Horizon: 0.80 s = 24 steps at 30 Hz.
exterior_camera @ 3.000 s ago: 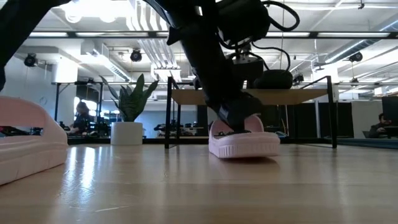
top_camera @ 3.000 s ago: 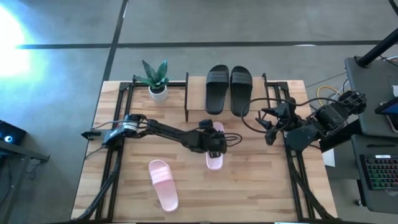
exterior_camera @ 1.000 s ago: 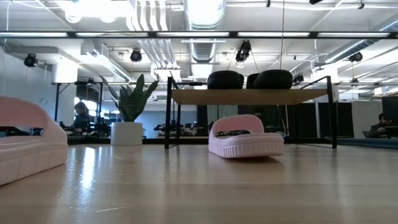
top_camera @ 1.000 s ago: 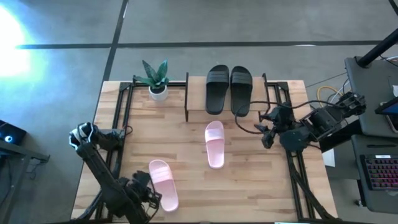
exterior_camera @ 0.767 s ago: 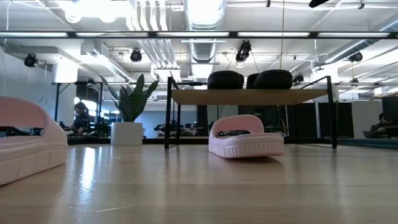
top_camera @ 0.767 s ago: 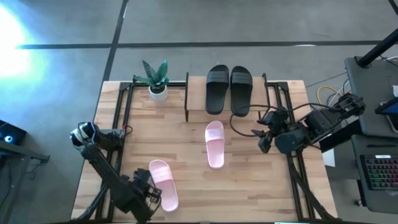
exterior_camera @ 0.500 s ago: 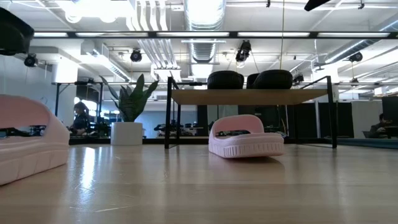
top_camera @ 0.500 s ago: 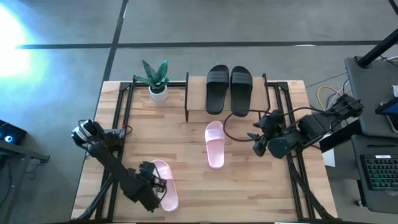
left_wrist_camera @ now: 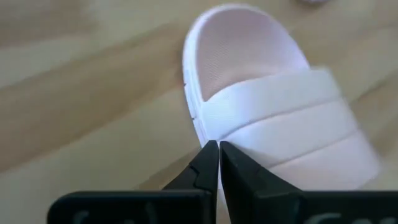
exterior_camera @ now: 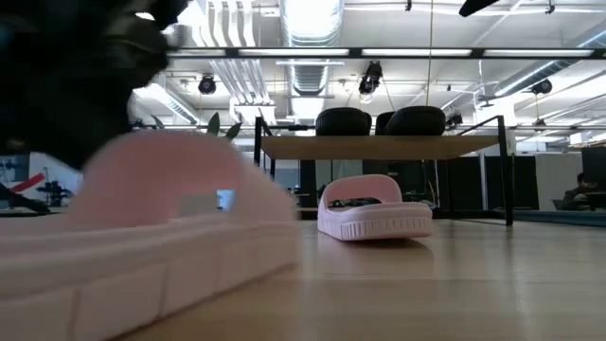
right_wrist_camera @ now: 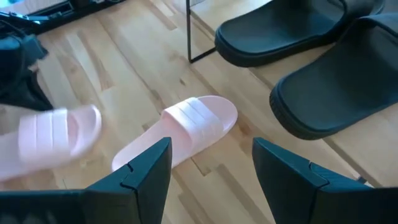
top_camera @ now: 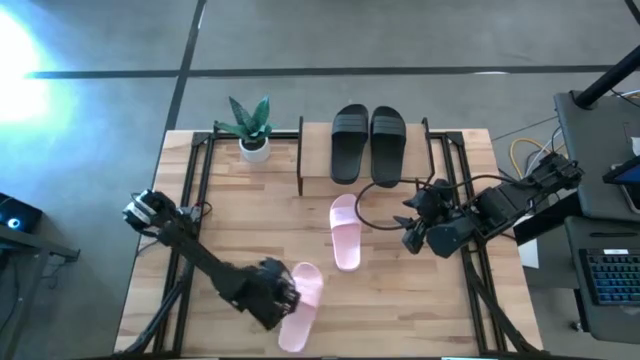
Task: Pick and place slides into the shelf
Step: Put the right pink slipper under the shelf
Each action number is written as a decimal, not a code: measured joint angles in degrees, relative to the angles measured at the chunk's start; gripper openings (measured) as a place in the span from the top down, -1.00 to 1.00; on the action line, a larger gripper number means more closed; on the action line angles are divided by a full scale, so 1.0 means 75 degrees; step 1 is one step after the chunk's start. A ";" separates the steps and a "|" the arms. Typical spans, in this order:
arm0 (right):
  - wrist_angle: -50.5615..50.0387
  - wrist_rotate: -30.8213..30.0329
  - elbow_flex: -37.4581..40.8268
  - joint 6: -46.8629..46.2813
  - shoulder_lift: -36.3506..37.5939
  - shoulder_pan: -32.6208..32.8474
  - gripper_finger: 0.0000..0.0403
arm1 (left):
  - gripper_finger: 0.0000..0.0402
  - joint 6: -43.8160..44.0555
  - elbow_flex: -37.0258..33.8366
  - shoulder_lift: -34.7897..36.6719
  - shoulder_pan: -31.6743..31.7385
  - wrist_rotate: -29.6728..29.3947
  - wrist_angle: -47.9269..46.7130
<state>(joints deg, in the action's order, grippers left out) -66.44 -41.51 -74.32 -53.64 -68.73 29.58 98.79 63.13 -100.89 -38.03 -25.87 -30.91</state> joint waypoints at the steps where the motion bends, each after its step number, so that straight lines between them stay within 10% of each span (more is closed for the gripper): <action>1: 0.0003 -0.0006 0.0000 -0.0017 -0.0005 0.0000 -0.07 | 0.99 -0.0340 -0.0002 -0.0066 0.0163 -0.0023 0.0363; 5: 0.0246 0.0332 0.0000 0.0033 -0.0009 -0.0003 -0.06 | 0.99 -0.1538 -0.0008 -0.0305 0.0713 0.0013 0.1352; 10: 0.1049 0.2744 0.0066 0.0248 -0.0101 -0.0269 -0.07 | 0.99 -0.2201 0.0070 -0.0065 0.0840 0.0077 0.0628; 24: 0.5320 0.6688 0.2371 -0.1252 -0.0656 -0.1561 -0.07 | 0.99 -0.1825 0.0018 0.0923 0.0333 0.0996 0.0047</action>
<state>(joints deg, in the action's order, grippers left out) -26.54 8.65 -56.54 -63.03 -73.65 17.88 85.10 63.26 -93.97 -35.53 -18.40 -30.56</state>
